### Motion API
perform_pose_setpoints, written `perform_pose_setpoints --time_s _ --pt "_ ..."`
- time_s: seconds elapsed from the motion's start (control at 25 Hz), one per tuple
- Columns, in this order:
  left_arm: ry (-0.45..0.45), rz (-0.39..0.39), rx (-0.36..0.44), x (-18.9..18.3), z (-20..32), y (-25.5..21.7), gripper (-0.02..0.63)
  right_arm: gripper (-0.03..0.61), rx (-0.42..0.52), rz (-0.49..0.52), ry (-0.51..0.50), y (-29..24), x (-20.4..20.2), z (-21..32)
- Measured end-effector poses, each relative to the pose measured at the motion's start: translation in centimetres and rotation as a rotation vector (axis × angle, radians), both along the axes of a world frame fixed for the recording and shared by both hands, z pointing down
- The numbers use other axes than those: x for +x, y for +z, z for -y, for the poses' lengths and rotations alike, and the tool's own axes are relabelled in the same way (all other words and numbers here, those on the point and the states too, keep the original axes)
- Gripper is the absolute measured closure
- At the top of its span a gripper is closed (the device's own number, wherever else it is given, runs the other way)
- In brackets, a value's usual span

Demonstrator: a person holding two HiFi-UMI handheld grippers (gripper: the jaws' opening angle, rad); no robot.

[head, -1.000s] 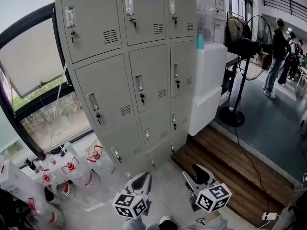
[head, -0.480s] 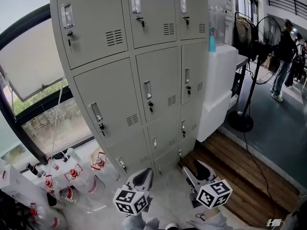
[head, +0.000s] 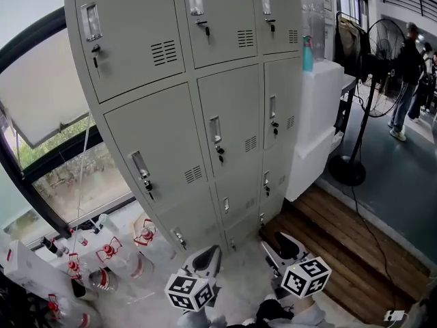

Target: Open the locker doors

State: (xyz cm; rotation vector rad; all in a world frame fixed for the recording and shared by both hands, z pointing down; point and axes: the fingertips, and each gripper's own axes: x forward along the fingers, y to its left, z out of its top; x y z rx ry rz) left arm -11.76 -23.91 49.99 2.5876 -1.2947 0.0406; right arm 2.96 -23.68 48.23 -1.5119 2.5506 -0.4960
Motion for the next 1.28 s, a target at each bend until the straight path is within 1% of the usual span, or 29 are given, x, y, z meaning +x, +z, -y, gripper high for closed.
perform_pose_setpoints --time_s 0.16,0.32,0.48,0.76,0.92,1.12,1.28 --pt "-0.007 -0.005 0.003 0.1 0.8 0.0 0.6 0.385 -0.005 0.007 -0.016 0.0 -0.2 1.2" --pt "-0.034 -0.009 0.034 -0.3 2.9 -0.9 0.6 0.385 0.013 0.019 -0.052 -0.6 -0.9 3.3" --pt "-0.055 -0.01 0.062 -0.1 5.4 -1.9 0.6 0.385 0.03 0.023 -0.081 -1.1 -1.1 5.8" --pt "-0.069 0.001 0.087 0.7 10.1 -3.4 0.6 0.385 0.039 0.031 -0.114 -2.2 -0.8 11.2" --pt "-0.09 0.002 0.099 0.6 12.7 -4.3 0.6 0.385 0.051 0.025 -0.152 -3.3 -1.3 14.1" --pt "-0.109 -0.008 0.122 0.6 15.6 -5.8 0.6 0.385 0.068 0.017 -0.2 -4.3 -2.0 16.9" --pt "-0.12 0.002 0.146 0.7 17.7 -7.0 0.6 0.385 0.092 0.027 -0.216 -5.3 -2.0 19.0"
